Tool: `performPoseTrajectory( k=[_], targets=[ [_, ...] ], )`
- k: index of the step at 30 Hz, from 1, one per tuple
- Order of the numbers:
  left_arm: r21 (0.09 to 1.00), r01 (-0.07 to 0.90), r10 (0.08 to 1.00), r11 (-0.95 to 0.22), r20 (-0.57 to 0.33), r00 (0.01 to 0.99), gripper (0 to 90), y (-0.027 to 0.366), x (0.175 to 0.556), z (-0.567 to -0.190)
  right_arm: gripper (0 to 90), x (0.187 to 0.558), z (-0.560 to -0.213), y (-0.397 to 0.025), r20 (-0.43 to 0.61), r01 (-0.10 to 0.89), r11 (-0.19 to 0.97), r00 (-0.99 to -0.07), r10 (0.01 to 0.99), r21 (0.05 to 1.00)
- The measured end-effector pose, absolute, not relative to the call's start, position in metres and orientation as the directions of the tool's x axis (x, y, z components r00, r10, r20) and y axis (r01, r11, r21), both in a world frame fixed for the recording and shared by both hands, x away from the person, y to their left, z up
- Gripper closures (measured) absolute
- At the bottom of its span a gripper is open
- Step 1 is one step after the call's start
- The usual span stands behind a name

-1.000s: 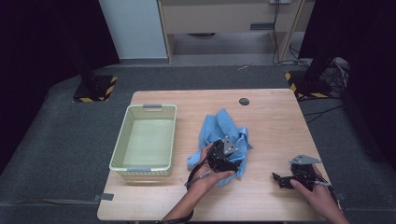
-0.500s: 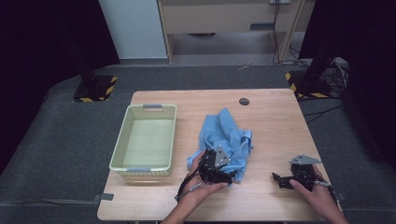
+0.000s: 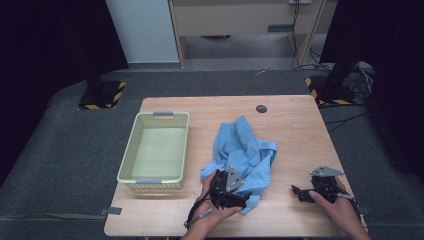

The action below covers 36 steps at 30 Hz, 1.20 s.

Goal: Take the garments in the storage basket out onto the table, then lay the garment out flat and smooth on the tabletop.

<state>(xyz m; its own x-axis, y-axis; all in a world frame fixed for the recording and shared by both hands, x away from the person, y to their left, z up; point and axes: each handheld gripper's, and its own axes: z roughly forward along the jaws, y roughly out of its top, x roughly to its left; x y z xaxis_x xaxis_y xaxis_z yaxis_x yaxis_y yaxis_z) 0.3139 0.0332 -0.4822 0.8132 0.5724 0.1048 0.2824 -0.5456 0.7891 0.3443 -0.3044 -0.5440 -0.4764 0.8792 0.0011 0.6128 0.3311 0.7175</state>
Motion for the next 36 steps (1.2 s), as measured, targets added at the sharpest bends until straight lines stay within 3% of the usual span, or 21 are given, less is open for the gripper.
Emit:
performPoseTrajectory(
  k=[9,12,15,22,25,36],
  targets=[
    [0.771,0.293,0.573,-0.566,0.112,0.812,15.9,0.03,0.312,-0.492,0.5,0.344,-0.544,-0.304,0.0,0.613,0.332,-0.477,0.879,0.717],
    [0.763,0.302,0.582,-0.571,0.118,0.805,19.6,0.03,0.314,-0.499,0.7,0.344,-0.544,-0.305,0.003,0.614,0.327,-0.473,0.881,0.718],
    [0.752,0.303,0.577,-0.586,0.124,0.807,30.9,0.026,0.316,-0.506,0.7,0.344,-0.544,-0.304,0.005,0.617,0.324,-0.469,0.883,0.718],
    [0.725,0.328,0.582,-0.606,0.124,0.804,71.4,0.022,0.323,-0.514,6.2,0.343,-0.541,-0.309,0.008,0.62,0.341,-0.49,0.872,0.707],
    [0.725,0.324,0.579,-0.607,0.125,0.805,84.6,0.024,0.322,-0.509,8.5,0.342,-0.539,-0.311,0.013,0.625,0.339,-0.489,0.872,0.703],
    [0.818,0.254,0.577,-0.516,0.113,0.809,88.3,0.037,0.303,-0.456,10.5,0.342,-0.538,-0.311,0.006,0.627,0.356,-0.499,0.867,0.693]
  ],
)
